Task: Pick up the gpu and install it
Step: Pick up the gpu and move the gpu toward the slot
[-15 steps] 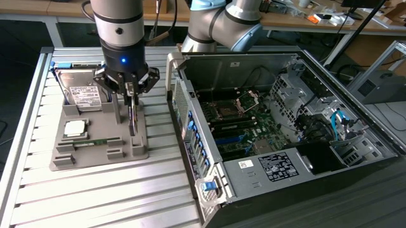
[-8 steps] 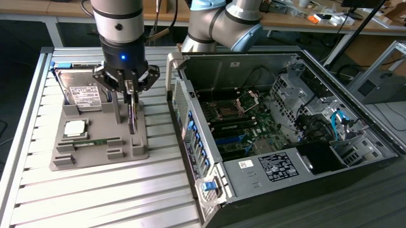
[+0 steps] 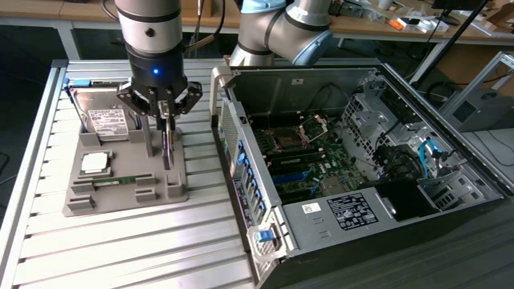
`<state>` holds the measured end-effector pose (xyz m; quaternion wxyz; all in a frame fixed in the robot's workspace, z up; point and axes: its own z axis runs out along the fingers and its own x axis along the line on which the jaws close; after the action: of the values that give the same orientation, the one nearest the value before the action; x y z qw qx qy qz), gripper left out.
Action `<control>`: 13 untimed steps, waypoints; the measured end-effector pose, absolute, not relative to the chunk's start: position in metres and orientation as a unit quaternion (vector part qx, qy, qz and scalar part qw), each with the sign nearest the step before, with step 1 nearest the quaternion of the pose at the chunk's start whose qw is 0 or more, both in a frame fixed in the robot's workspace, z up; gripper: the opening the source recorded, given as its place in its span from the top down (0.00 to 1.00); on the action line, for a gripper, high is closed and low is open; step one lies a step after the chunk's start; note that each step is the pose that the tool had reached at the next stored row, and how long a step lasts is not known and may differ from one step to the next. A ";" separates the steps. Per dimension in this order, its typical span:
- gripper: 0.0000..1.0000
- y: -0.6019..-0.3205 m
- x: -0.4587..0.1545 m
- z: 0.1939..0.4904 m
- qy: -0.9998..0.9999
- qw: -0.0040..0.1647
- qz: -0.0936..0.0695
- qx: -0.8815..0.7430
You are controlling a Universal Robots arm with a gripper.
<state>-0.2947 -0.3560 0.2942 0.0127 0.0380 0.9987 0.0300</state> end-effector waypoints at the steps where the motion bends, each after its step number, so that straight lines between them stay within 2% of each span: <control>1: 0.73 -0.356 -0.295 0.295 0.999 0.013 0.030 0.038; 13: 0.73 -0.356 -0.295 0.298 0.999 0.013 0.030 0.038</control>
<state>-0.2947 -0.3560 0.2981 0.0128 0.0380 0.9987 0.0300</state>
